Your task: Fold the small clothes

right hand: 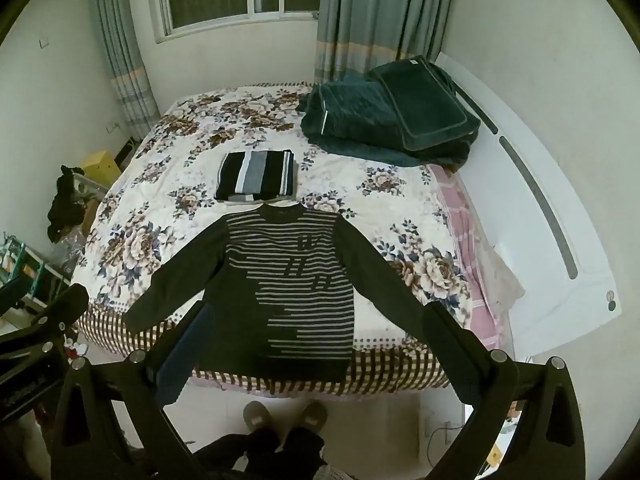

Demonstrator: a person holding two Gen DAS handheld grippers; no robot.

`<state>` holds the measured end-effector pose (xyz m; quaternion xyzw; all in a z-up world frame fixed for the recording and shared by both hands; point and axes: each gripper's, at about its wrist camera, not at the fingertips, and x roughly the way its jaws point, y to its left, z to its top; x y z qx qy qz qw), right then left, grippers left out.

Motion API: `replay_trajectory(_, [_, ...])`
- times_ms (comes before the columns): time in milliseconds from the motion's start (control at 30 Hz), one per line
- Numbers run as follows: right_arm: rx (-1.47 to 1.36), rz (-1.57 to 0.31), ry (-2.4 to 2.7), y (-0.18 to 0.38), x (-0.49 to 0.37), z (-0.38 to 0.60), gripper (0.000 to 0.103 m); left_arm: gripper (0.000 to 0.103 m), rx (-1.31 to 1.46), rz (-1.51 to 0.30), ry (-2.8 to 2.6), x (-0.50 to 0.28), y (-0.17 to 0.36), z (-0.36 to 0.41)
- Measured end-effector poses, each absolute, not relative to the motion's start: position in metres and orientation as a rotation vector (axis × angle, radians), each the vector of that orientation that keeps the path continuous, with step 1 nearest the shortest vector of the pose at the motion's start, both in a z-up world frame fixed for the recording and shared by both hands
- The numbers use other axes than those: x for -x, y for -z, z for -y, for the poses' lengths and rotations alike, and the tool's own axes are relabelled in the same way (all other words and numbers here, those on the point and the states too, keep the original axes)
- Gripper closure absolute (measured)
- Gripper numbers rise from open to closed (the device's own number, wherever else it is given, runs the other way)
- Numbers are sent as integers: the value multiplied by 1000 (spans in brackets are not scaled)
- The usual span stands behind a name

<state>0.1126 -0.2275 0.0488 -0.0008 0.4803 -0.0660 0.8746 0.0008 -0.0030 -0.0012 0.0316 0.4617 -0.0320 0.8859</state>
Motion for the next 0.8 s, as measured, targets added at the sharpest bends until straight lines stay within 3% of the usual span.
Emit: replay_trajectory(800, [15,-991,133,-68,-115,215,0,0,-42,-941,62,-13,-12,5])
